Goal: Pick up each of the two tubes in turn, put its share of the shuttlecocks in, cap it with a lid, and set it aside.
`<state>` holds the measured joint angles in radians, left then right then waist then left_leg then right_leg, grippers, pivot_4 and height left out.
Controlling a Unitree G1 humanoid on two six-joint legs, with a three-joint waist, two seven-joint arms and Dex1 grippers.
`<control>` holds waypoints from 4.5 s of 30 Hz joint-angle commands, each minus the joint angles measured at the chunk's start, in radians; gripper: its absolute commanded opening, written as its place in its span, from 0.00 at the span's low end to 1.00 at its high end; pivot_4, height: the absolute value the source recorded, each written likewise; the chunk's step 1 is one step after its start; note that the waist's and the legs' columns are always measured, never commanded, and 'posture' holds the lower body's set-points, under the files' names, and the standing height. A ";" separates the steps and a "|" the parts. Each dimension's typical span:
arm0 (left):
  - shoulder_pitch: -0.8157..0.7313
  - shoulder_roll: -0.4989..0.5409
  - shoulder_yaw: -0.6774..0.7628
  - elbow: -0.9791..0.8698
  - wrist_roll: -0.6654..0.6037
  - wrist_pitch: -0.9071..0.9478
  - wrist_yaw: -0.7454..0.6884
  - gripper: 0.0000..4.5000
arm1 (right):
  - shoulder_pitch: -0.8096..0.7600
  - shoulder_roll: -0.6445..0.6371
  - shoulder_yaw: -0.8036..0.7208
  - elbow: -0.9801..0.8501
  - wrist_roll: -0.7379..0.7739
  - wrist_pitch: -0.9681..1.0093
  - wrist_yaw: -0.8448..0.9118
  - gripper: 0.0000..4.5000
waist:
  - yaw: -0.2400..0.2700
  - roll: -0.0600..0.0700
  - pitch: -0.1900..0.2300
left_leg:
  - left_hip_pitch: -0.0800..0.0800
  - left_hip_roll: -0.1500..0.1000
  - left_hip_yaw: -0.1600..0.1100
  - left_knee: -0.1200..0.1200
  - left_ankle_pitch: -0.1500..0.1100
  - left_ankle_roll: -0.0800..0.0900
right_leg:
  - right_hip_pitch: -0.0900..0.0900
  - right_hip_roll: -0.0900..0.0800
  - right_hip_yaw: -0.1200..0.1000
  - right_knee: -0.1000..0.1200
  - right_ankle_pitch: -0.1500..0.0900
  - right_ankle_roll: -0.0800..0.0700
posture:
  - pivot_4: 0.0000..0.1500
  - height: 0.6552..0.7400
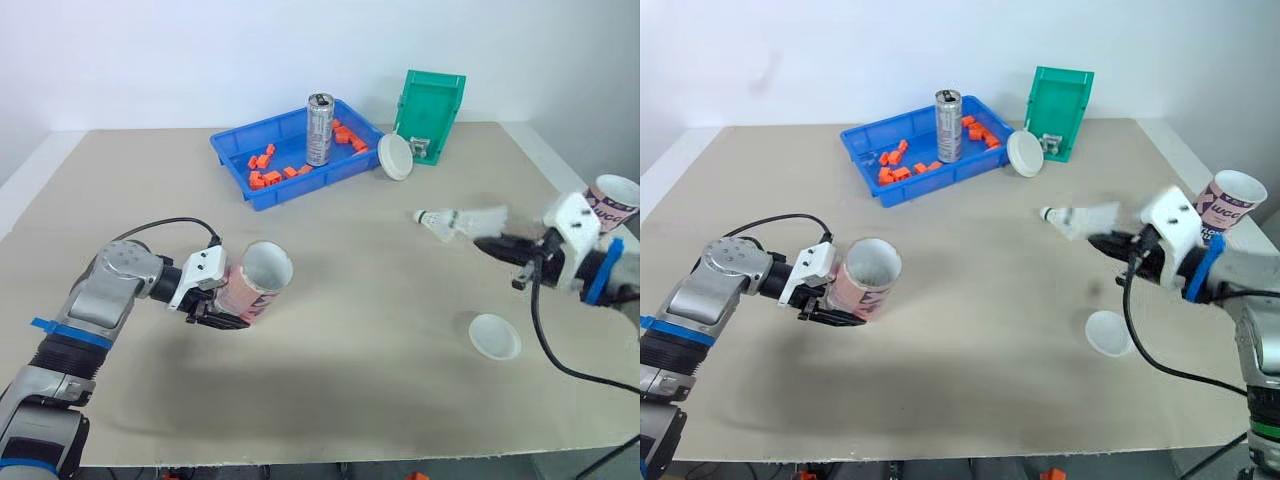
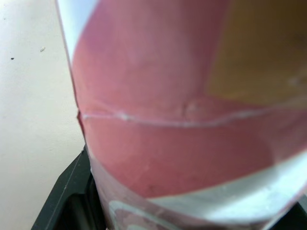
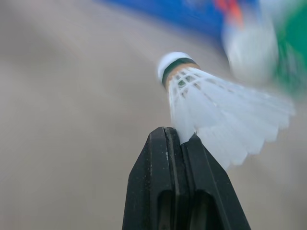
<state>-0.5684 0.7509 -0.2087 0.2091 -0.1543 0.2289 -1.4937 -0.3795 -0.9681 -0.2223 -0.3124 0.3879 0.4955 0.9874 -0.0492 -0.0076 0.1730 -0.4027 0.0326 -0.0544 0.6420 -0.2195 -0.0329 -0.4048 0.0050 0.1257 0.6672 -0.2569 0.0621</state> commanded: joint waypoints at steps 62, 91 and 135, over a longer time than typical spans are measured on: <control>0.032 -0.030 -0.033 -0.052 -0.001 0.029 0.007 0.62 | -0.293 0.256 0.128 0.851 -0.236 -0.212 -0.173 0.90 | 0.003 -0.004 0.000 | -0.004 -0.009 -0.004 0.000 0.001 0.000 | 0.001 -0.010 -0.005 0.000 -0.001 -0.004 | 1.00 1.00; 0.059 -0.025 -0.031 -0.079 -0.001 0.024 0.007 0.62 | -0.261 0.092 0.255 -0.019 -0.045 -0.170 0.182 0.02 | 0.002 0.002 0.000 | -0.003 -0.009 -0.006 -0.001 0.000 0.001 | 0.002 -0.011 -0.006 0.000 -0.005 0.003 | 1.00 1.00; 0.018 -0.047 -0.028 -0.044 0.003 0.025 0.026 0.62 | -0.708 0.400 0.563 0.249 -0.094 -0.177 0.476 0.11 | 0.008 0.000 0.000 | -0.005 -0.009 -0.008 0.005 0.001 0.000 | 0.003 -0.012 -0.011 0.000 -0.001 -0.003 | 1.00 1.00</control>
<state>-0.5503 0.7175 -0.2011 0.1583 -0.1572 0.2494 -1.4688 -1.0496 -0.5767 0.3555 -0.0650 0.2832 0.3316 1.4511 -0.0416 -0.0073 0.1731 -0.4081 0.0236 -0.0620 0.6466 -0.2187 -0.0327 -0.4021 -0.0075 0.1146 0.6677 -0.2574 0.0590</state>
